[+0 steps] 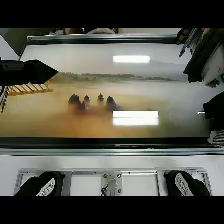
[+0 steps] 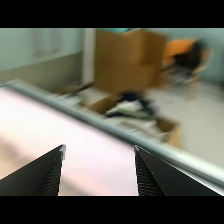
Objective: Fold the clothes and pants, and hang the long-sleeved shirts on hangers.
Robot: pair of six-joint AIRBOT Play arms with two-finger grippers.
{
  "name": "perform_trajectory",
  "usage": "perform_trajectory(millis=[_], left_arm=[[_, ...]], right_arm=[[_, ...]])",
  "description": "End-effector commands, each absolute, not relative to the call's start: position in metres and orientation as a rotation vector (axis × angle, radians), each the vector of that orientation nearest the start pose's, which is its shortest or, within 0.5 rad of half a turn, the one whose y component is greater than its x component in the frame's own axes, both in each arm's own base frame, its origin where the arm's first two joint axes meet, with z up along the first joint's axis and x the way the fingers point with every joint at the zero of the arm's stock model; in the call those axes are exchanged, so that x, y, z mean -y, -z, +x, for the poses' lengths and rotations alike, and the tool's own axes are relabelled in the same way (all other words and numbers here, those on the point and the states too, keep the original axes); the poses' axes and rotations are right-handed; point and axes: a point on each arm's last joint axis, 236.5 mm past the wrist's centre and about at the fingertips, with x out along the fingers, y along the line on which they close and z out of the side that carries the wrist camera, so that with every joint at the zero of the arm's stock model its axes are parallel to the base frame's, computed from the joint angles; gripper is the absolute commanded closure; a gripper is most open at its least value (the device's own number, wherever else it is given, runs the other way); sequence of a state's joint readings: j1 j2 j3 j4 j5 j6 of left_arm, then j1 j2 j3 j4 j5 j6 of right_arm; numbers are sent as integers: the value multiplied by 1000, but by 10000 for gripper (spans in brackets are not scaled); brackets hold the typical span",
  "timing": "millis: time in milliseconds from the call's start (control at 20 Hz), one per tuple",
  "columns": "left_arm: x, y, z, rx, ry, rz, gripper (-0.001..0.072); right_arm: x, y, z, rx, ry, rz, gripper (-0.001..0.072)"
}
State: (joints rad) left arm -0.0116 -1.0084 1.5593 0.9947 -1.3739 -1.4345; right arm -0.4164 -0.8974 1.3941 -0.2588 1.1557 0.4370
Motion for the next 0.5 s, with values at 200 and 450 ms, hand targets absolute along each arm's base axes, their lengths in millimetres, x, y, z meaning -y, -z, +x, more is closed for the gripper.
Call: perform_trajectory(millis=[200, 450], left_arm=[[128, -228, 325, -823, 522, -248, 689], [127, -196, 305, -864, 508, -271, 689]], right_arm=[[-282, -252, 325, -474, -1264, 1, 247], [-327, -210, 313, -632, -1358, 66, 281]])
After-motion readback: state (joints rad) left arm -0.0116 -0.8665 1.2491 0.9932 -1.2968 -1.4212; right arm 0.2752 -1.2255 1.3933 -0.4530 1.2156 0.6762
